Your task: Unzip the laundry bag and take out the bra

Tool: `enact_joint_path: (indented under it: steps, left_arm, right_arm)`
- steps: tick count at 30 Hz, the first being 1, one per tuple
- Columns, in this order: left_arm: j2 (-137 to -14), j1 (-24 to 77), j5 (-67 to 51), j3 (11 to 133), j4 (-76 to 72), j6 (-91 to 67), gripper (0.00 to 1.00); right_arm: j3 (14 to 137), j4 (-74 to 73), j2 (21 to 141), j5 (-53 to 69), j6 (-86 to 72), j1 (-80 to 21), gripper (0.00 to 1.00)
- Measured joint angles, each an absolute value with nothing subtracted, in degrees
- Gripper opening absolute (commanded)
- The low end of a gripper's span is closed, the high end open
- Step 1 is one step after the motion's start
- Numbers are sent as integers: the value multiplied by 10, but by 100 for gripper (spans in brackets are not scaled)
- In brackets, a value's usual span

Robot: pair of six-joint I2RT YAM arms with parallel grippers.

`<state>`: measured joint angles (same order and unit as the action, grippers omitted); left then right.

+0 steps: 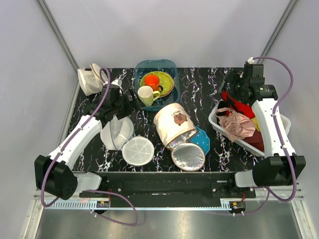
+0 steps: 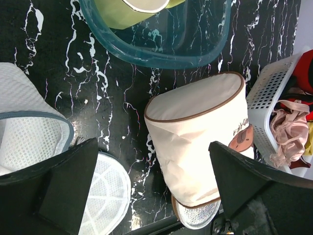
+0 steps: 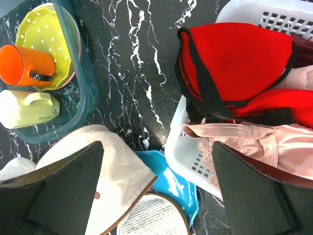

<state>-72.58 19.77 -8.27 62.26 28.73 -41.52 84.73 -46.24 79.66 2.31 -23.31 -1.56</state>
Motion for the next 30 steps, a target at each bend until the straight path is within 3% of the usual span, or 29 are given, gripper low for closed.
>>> enact_joint_path:
  steps: [7, 17, 25, 30]
  left_arm:
    - [-741, 179, -69, 659, 319, -390, 99]
    - [-804, 70, -51, 738, 366, -364, 99]
    - [-891, -28, -46, 834, 376, -375, 97]
    - [-974, -57, 28, 905, 386, -366, 94]
  right_arm:
    - [829, -455, 797, 23, -228, -16, 100]
    - [801, -425, 794, 69, -229, -16, 100]
    - [775, -401, 790, 128, -229, -18, 100]
    - [766, -393, 765, 148, -230, -18, 100]
